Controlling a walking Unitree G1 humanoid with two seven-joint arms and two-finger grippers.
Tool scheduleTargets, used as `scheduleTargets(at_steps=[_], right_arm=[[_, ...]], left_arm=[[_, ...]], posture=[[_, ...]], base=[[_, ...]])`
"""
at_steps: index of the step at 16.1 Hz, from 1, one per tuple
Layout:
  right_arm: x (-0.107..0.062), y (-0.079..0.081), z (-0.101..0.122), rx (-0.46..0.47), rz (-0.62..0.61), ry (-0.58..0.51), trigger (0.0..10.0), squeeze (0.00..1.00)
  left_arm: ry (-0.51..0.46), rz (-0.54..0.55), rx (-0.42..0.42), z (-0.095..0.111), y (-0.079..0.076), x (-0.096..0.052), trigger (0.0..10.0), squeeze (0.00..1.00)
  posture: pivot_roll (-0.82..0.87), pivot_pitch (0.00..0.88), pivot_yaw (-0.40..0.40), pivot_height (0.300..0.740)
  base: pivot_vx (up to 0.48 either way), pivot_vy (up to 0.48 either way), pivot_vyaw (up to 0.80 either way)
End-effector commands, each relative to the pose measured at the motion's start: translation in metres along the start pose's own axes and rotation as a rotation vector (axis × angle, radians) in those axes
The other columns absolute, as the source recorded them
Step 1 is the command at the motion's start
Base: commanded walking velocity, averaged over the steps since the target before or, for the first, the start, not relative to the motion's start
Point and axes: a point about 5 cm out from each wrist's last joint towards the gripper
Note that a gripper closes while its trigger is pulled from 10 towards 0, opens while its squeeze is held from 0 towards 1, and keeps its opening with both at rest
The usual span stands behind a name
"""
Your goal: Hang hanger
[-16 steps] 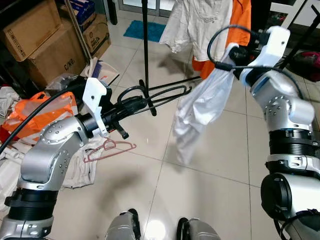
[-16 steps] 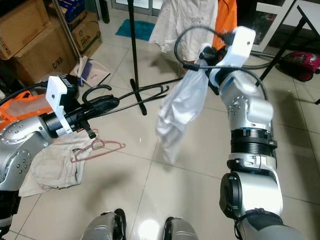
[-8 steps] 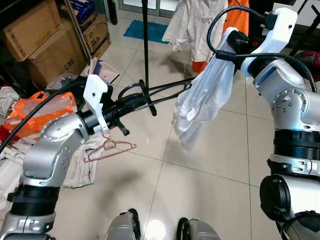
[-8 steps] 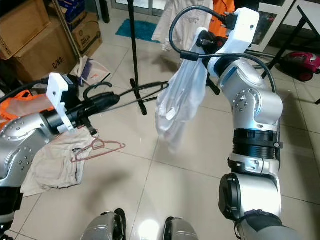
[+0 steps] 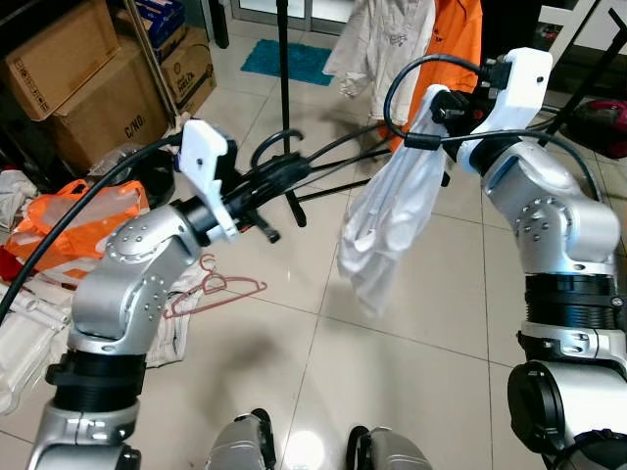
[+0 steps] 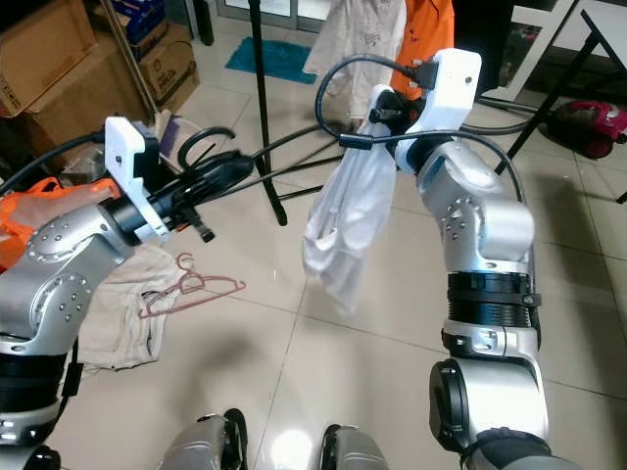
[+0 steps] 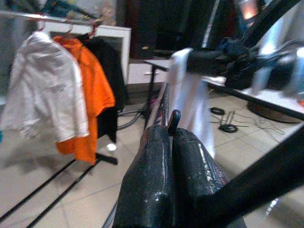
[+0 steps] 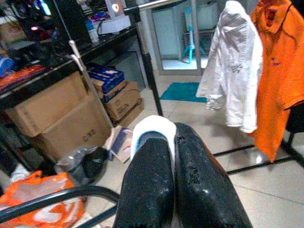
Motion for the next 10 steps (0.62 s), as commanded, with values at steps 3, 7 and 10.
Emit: scheduleTargets(at_steps=[3, 7, 10], right_arm=[[0.0, -0.008, -0.007, -0.048, -0.051, 0.001, 10.0, 0.0], [0.004, -0.011, -0.01, -0.061, -0.065, -0.002, 10.0, 0.0], [0.005, -0.013, -0.011, -0.079, -0.079, -0.005, 10.0, 0.0]], left_arm=[[0.03, -0.047, -0.026, -0.007, -0.013, 0.0, 10.0, 0.0], [0.049, -0.051, -0.042, -0.011, -0.019, -0.001, 10.0, 0.0], [0.063, -0.025, -0.033, -0.011, -0.018, -0.001, 10.0, 0.0]], posture=[[-0.07, 0.144, -0.036, 0.74], [-0.06, 0.137, -0.04, 0.74], [-0.06, 0.135, -0.041, 0.74]], base=[[0.0, 0.0, 0.0], [0.0, 0.0, 0.0], [0.0, 0.0, 0.0]])
Point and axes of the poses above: a point about 5 cm out from each wrist's last joint towards the gripper, its own x axis pointing out of the wrist towards the gripper, its own z axis along the axis of the wrist's last joint, y = z × x, and after that the axes turned 6 degrees about -x, right-handed
